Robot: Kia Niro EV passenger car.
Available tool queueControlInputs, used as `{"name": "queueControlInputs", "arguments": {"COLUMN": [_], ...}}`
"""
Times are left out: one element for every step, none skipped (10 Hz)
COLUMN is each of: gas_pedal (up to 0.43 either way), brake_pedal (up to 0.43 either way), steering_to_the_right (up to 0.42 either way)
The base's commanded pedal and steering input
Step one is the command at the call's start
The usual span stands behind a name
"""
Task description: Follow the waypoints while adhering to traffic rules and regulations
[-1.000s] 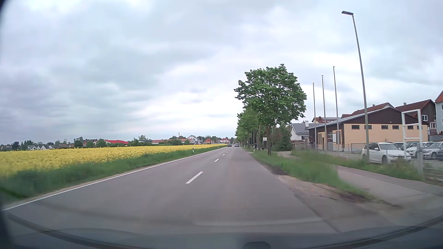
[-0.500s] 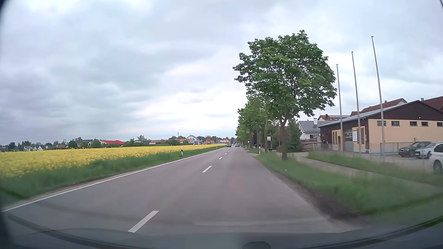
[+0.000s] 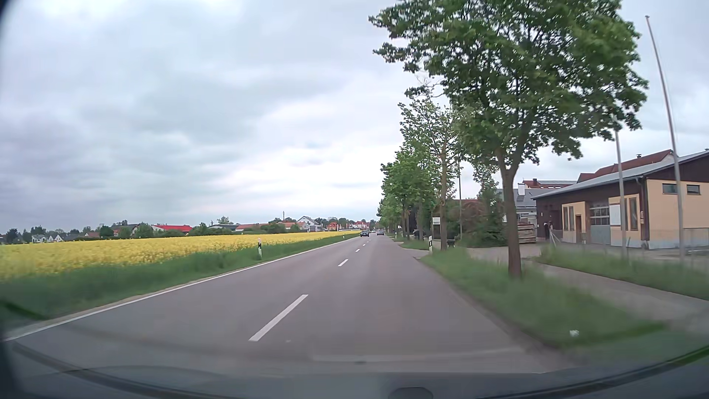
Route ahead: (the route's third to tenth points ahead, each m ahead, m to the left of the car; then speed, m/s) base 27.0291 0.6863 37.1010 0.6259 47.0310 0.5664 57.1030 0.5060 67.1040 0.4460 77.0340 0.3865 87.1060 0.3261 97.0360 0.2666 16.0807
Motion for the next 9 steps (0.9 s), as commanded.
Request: {"name": "queueControlInputs", "arguments": {"gas_pedal": [0.169,0.169,0.169,0.169,0.169,0.169,0.169,0.169,0.169], "brake_pedal": [0.0,0.0,0.0,0.0,0.0,0.0,0.0,0.0,0.0], "steering_to_the_right": [-0.002,-0.002,0.0,0.002,0.002,0.002,0.002,0.002,0.002]}}
